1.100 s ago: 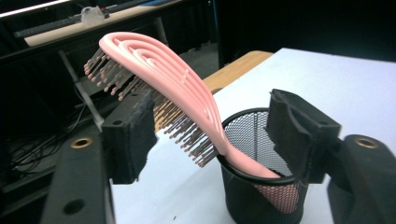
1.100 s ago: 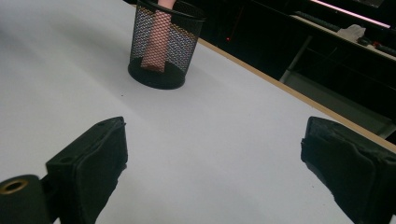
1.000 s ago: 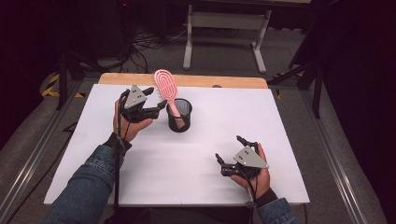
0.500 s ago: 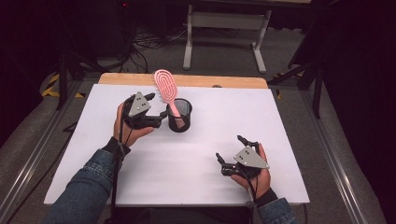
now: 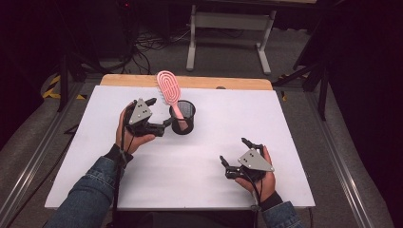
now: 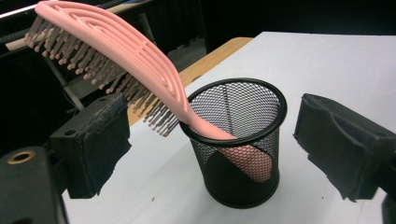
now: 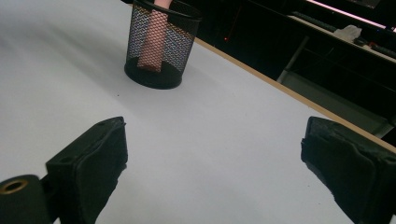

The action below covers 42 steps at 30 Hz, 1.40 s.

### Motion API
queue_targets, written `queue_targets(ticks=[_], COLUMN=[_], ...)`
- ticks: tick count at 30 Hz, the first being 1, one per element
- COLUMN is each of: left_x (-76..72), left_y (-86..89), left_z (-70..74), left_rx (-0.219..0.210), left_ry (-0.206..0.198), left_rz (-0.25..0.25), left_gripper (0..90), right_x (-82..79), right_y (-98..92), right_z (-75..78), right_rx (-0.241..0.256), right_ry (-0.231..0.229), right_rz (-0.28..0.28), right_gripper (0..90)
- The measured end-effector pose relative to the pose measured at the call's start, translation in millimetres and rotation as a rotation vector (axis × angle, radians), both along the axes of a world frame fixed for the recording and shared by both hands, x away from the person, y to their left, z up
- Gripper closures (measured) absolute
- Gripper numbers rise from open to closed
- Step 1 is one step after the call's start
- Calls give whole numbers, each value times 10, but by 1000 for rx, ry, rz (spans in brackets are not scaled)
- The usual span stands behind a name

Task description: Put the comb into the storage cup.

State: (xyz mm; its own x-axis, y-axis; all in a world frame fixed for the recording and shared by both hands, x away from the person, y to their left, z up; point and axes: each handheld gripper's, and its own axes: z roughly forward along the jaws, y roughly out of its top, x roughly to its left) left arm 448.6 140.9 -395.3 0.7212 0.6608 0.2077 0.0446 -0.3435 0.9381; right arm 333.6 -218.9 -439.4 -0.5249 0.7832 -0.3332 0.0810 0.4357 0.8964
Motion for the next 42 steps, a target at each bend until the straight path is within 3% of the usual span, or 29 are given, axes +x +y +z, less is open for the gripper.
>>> queue_targets(ticks=[15,27,42], left_x=[-147,-297,-471], left_y=[20,-18,-21], left_z=[5,17,28], left_rx=[-12,16,18], left_ry=[-25,-58,-79], left_rz=[-42,-71,-95], left_gripper=[69,66,61], right_x=[-10,-21,-29], right_y=[-8,-21,-18], right_z=[12,33,40], right_rx=[1,4,5], right_ry=[-10,-20,-27], right_rz=[3,1,3], right_gripper=[80,80,80])
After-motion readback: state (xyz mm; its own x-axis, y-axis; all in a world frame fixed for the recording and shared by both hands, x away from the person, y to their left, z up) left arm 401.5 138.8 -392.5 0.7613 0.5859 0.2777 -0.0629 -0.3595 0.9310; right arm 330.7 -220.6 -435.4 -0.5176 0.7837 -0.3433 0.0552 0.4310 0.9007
